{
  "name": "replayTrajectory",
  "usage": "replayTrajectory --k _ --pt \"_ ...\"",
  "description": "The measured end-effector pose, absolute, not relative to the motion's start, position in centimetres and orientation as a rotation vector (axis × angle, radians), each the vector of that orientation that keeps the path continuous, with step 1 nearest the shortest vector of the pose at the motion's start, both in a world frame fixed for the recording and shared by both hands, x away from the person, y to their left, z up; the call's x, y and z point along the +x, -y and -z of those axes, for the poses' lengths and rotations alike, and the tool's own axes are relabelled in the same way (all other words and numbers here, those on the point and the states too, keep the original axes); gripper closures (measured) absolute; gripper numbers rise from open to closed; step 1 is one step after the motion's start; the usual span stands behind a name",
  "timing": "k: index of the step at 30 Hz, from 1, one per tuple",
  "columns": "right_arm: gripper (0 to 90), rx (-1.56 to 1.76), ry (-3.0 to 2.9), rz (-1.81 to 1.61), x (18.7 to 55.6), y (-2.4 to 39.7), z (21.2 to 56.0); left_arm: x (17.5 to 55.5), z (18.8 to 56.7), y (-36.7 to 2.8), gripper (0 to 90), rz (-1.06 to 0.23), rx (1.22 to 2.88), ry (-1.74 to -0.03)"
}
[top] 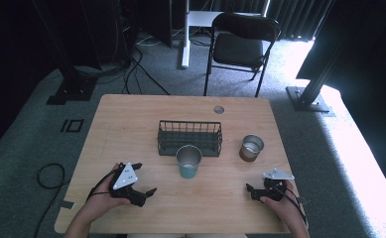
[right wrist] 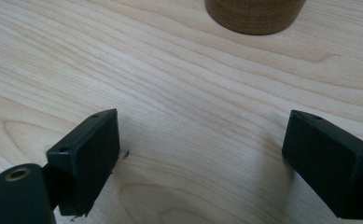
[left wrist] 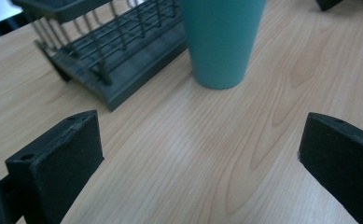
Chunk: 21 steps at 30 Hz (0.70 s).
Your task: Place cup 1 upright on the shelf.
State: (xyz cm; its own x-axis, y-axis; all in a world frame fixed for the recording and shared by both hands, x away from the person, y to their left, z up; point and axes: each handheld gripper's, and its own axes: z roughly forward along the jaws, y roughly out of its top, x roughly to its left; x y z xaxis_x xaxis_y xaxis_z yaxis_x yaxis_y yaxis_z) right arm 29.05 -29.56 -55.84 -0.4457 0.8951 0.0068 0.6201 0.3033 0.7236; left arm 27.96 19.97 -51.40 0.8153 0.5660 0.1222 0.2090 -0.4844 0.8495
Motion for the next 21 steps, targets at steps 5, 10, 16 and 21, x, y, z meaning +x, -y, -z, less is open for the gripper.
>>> replayTrajectory --k 5,10,16,21 --pt "10.8 1.353 -2.178 -0.937 29.0 29.6 55.8 28.4 51.2 -19.1 0.4 -0.468 2.063 -0.537" --pt "10.8 1.352 -2.178 -0.937 29.0 29.6 55.8 29.0 51.1 -18.2 0.4 -0.461 2.062 -0.514" --pt "10.8 1.354 -2.177 -0.937 29.0 29.6 55.8 29.9 50.9 -16.9 0.4 -0.443 2.046 -0.486" --pt "10.8 1.353 -2.178 -0.937 29.0 29.6 55.8 30.6 50.8 -15.8 0.4 -0.421 2.036 -0.471"
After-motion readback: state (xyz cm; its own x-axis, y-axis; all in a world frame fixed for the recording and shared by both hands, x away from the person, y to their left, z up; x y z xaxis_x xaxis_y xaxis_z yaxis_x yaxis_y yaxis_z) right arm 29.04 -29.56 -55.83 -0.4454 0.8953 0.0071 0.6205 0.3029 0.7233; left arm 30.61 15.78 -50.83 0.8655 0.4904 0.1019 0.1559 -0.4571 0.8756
